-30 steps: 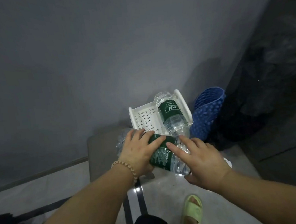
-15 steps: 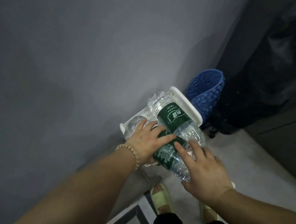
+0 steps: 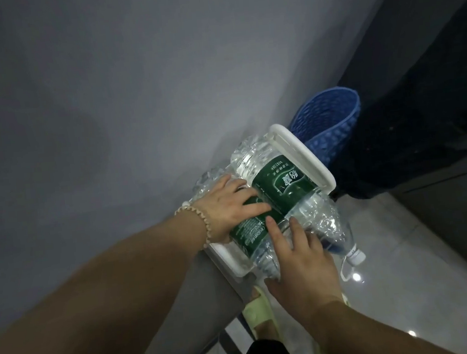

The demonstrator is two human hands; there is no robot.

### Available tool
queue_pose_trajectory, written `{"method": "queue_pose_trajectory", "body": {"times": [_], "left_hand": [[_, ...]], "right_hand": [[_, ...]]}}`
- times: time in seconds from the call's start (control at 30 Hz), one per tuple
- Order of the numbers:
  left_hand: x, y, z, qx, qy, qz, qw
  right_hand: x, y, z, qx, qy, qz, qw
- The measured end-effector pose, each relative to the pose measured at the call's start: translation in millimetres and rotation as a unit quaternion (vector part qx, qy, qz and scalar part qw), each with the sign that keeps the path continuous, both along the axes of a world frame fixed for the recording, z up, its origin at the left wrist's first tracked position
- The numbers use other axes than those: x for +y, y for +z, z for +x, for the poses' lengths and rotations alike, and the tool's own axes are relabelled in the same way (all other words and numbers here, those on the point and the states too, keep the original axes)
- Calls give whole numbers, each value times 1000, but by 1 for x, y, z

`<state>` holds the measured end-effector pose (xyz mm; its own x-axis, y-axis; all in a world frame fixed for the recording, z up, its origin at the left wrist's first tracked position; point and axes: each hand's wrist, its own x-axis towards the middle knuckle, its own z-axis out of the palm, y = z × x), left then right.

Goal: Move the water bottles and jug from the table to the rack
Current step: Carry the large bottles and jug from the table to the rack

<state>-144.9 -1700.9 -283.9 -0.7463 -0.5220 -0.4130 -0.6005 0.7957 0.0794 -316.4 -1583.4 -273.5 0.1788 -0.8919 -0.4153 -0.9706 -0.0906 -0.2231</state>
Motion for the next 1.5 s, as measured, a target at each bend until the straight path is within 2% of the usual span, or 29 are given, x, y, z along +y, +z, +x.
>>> {"method": "queue_pose_trajectory", "body": {"times": [0.3,0.47,0.6,0.9,1.1,1.23,1.3,1.4,1.5], "left_hand": [[-3,-25,7,0,-16,-12,1000],[-3,-31,4,14,-7,-15,1000],[3,-37,5,22,47,-44,998],[32,-27,-11,-56,183,-35,981],[65,-4,-36,-70,288,-31,955],[89,20,-66,-59,355,-46,932],[98,32,-81,-59,390,-51,917],[125,59,-122,-56,475,-100,872],[154,84,-172,-42,564,-123,816]], "right_hand": [[5,-23,12,-26,-19,24,999],[7,-36,18,7,-50,18,999],[4,-43,17,-4,-44,9,999],[-1,-27,3,-14,16,47,999],[-3,-23,-14,7,148,-34,988],[-9,-3,-40,27,225,-101,969],[-11,5,-55,25,228,-123,965],[-14,27,-98,-42,256,-173,950],[-12,57,-144,-55,308,-231,921]]}}
